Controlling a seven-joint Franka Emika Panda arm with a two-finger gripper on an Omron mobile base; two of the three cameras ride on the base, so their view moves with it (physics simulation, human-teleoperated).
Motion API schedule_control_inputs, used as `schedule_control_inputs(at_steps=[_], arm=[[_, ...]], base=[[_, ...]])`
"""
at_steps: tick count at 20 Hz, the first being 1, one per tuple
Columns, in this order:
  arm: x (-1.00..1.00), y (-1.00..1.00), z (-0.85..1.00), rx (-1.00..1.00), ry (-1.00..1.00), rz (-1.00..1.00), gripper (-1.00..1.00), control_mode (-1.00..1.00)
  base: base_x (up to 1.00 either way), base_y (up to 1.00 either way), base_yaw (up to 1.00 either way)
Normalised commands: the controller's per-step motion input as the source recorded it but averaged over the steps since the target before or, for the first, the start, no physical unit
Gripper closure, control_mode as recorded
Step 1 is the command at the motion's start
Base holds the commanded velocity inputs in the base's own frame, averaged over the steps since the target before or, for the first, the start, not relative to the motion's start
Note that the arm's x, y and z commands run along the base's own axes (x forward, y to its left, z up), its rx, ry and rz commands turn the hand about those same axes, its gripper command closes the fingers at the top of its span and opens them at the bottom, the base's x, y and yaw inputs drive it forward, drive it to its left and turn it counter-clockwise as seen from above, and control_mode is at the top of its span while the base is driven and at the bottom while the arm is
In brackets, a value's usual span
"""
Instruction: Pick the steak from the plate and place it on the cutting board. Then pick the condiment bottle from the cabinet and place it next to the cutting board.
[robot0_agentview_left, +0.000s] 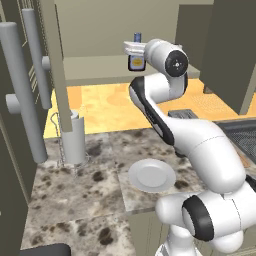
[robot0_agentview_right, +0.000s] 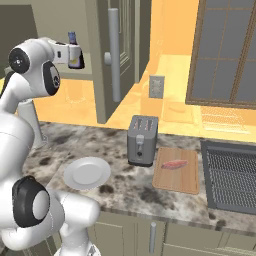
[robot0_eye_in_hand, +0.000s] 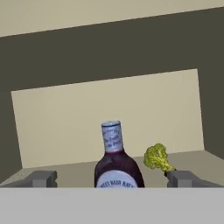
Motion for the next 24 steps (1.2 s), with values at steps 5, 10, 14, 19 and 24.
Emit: schedule_control_inputs(at_steps=[5,10,14,19,24], arm=[[0.01,0.0,0.0,-0.06,0.0,-0.02,-1.0,-1.0],[0.06,0.0,0.0,-0.06,0.0,-0.01,-1.0,-1.0],[0.12,0.0,0.0,-0.04,0.0,0.0,-1.0,-1.0],[0.21,0.0,0.0,-0.02,0.0,0.0,-1.0,-1.0],[0.21,0.0,0.0,0.0,0.0,0.0,-1.0,-1.0]], base=[[0.0,0.0,0.0],[0.0,0.0,0.0],[0.0,0.0,0.0],[0.0,0.0,0.0],[0.0,0.0,0.0]])
